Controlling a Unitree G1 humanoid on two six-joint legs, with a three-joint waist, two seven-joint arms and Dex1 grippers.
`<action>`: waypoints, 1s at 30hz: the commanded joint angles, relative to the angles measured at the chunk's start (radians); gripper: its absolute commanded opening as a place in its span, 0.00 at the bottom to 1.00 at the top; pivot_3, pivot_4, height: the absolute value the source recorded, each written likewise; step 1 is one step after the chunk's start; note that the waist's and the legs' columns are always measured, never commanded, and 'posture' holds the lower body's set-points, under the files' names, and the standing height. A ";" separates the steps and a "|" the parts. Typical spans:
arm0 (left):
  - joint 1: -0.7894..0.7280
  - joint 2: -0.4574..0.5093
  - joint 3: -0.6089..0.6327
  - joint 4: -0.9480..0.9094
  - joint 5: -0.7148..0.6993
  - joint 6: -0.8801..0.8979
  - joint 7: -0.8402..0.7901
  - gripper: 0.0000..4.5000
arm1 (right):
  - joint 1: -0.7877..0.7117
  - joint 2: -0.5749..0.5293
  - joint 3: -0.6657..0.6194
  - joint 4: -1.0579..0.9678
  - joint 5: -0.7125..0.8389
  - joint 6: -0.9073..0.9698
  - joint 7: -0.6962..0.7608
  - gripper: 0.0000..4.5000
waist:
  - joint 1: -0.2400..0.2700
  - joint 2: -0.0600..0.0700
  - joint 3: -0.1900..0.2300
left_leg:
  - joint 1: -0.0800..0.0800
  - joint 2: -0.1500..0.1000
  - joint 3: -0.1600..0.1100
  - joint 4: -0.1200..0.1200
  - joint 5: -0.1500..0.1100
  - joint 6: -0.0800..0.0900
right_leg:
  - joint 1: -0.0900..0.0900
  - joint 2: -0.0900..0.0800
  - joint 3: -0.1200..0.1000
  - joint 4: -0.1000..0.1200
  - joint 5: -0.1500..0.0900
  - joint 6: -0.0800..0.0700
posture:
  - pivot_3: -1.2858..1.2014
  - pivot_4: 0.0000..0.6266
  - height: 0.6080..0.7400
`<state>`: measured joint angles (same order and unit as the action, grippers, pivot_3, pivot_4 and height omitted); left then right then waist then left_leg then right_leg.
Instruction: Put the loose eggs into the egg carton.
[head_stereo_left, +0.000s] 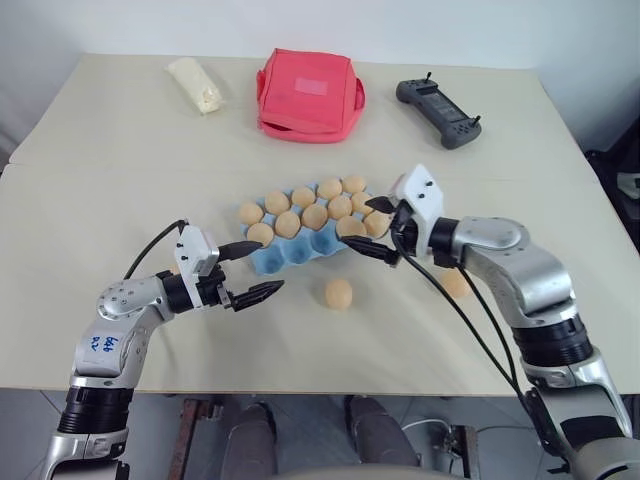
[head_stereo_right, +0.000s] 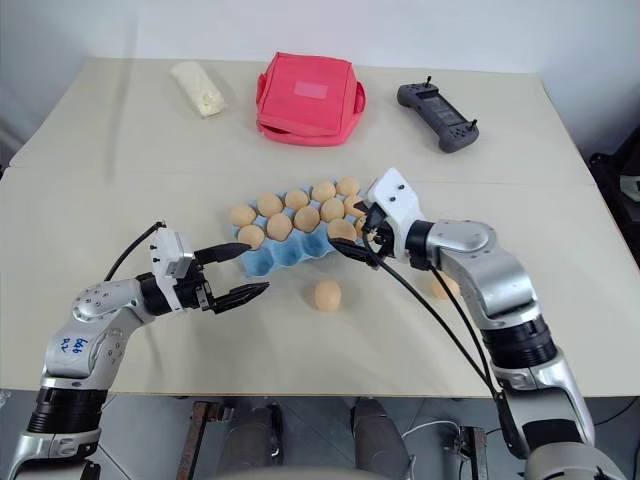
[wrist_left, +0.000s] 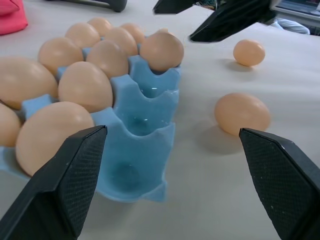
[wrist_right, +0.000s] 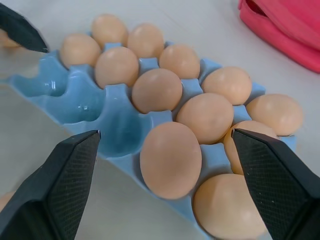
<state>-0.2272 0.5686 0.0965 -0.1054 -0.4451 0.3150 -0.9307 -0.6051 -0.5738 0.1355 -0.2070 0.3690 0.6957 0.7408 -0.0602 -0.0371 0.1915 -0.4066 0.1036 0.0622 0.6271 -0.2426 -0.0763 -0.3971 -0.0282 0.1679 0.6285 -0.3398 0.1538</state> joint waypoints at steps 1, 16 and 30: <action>-0.016 0.002 0.000 0.004 -0.004 -0.027 -0.016 1.00 | 0.046 -0.068 -0.090 -0.129 0.069 0.042 0.045 0.98 | 0.002 0.000 0.000 | 0.000 0.000 0.000 0.000 0.000 0.000 | 0.000 0.000 0.000 0.000 0.000 0.000 | 0.52 0.24 1.00; -0.073 0.015 -0.009 0.115 0.009 -0.065 -0.067 1.00 | 0.658 -0.347 -0.640 -0.456 0.260 0.165 0.169 0.98 | 0.004 0.000 0.000 | 0.000 0.000 0.000 0.001 -0.001 0.000 | 0.001 0.000 0.000 -0.001 0.000 0.001 | 0.52 0.24 1.00; -0.118 0.022 -0.017 0.156 0.016 -0.069 -0.079 1.00 | 0.921 -0.282 -0.867 -0.475 0.258 0.126 0.155 0.98 | 0.001 -0.002 -0.001 | 0.001 -0.001 -0.001 0.002 0.000 0.000 | 0.004 0.000 0.001 -0.002 -0.003 -0.007 | 0.52 0.24 1.00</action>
<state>-0.3270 0.5901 0.0765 0.0571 -0.4302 0.2597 -1.0061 0.3379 -0.8738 -0.7470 -0.6927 0.6265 0.8563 0.9227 -0.0588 -0.0386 0.1908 -0.4052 0.1030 0.0613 0.6297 -0.2428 -0.0758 -0.3933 -0.0282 0.1686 0.6261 -0.3424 0.1467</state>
